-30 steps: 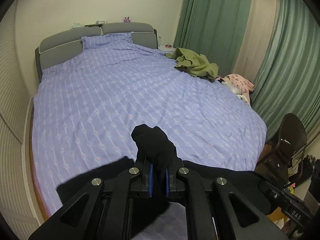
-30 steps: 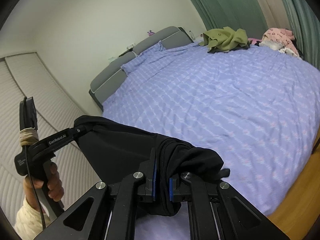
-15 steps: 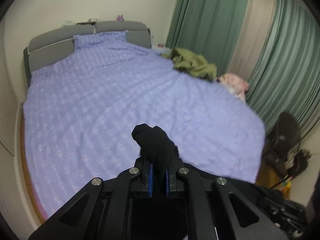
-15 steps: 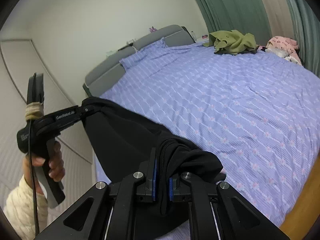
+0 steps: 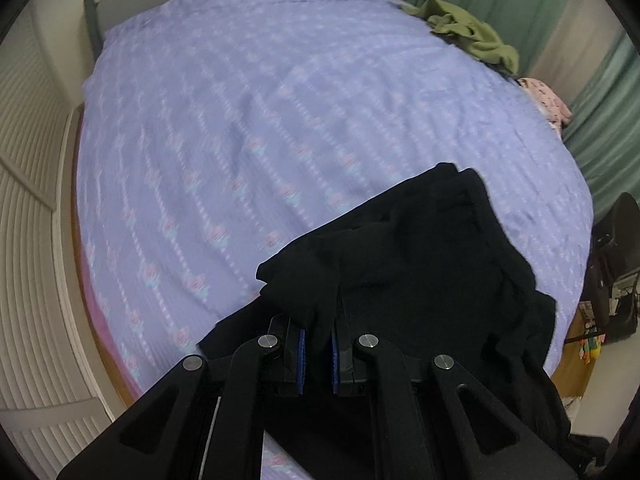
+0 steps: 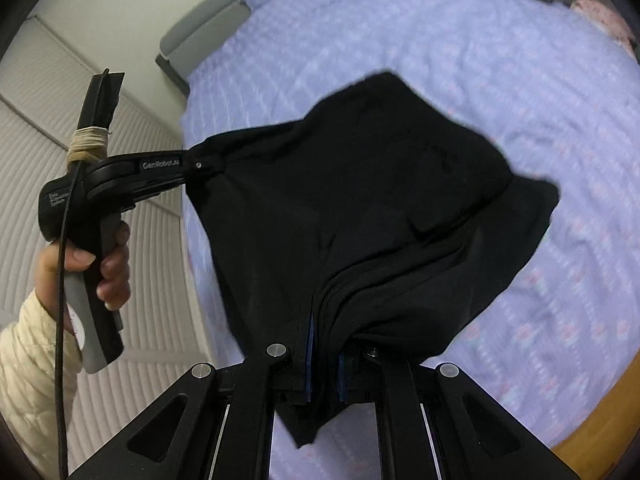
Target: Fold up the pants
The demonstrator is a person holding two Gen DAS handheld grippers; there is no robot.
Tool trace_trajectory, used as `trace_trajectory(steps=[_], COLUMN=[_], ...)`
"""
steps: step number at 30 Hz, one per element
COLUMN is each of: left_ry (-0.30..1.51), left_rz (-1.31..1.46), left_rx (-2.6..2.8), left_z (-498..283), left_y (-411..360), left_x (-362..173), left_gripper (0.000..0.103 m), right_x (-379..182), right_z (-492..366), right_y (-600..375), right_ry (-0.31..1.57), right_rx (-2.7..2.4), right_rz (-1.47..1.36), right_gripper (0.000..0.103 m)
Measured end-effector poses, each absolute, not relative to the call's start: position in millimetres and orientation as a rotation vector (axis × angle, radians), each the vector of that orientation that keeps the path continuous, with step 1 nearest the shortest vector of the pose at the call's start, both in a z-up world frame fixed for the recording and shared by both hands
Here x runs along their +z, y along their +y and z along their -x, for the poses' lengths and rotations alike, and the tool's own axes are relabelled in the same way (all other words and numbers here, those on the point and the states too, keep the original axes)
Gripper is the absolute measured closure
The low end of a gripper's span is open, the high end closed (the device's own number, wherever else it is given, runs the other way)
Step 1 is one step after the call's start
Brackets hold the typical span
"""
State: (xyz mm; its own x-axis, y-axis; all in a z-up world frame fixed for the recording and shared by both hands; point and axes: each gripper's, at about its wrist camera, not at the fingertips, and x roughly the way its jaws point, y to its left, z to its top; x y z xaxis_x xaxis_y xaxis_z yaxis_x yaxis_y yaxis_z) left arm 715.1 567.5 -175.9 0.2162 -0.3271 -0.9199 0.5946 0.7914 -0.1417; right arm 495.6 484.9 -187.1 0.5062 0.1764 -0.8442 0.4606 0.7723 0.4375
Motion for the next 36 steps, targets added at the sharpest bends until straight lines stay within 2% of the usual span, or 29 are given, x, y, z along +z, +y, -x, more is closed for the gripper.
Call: trace_trajectory(steps=[4,8,9,11,12,17,19,23,25,26,27,28,30,33,36], left_ry=[1.215,1.228,1.22,1.215,1.215,1.165,1.135,1.064,1.045,1.035,1.026,1.009,0.975,0.928,0.875], left_rz=[-0.278,-0.391,-0.42,-0.489,-0.507,-0.583,-0.616,-0.66,-0.617,-0.591,-0.572,-0.549,-0.514,-0.469,-0.461], left_rx=[-0.629,-0.557,-0.535,-0.473,-0.452,-0.365,-0.322,-0.229,-0.233,-0.24,-0.241,-0.244,-0.259,-0.275,-0.3], left_z=[-717.5,-724.9,-725.8,-728.0,-729.1,-726.2,-721.2,-700.3,-684.0,-676.5,-669.8,-660.3,-637.1,-601.2,-559.8], left_y=[582.0,585.8,586.5,588.7,590.8,598.8,600.0,608.4,615.6,618.3,620.5,622.9,625.8,622.4,604.9], left_x=[-187.4,-202.9,-205.6,-211.5,-213.9,-214.6,-210.5,-186.9,-165.1,-153.6,-143.6,-131.1,-105.6,-74.0,-48.8], left_gripper=[0.089,0.063,0.062,0.059,0.054,0.044,0.043,0.043,0.042,0.037,0.034,0.034,0.031,0.022,0.018], right_x=[-199.2,-209.5,-213.0,-224.2,-228.8,-244.3,-242.2,-236.3,-219.1,-205.8,-194.5,-183.3,-156.5,-117.5,-90.6], right_z=[-499.1,-497.2,-496.2,-494.5,-494.4,-487.7,-482.8,-471.2,-461.6,-455.4,-449.5,-444.7,-431.6,-411.6,-387.0], right_y=[500.3,505.5,506.0,508.4,509.8,518.8,521.1,520.8,509.3,500.1,490.2,480.7,453.2,411.3,375.2], right_ry=[1.098,1.149,1.169,1.234,1.265,1.378,1.397,1.421,1.378,1.336,1.294,1.253,1.148,1.018,0.944], right_rx=[-0.154,-0.181,-0.195,-0.195,-0.194,-0.161,-0.165,-0.134,-0.113,-0.122,-0.13,-0.137,-0.16,-0.203,-0.218], right_rz=[-0.73,-0.76,-0.769,-0.822,-0.844,-0.909,-0.898,-0.927,-0.921,-0.892,-0.864,-0.837,-0.771,-0.633,-0.534], right_gripper=[0.093,0.091,0.088,0.075,0.066,0.063,0.05,0.049,0.049,0.049,0.047,0.039,0.031,0.025,0.025])
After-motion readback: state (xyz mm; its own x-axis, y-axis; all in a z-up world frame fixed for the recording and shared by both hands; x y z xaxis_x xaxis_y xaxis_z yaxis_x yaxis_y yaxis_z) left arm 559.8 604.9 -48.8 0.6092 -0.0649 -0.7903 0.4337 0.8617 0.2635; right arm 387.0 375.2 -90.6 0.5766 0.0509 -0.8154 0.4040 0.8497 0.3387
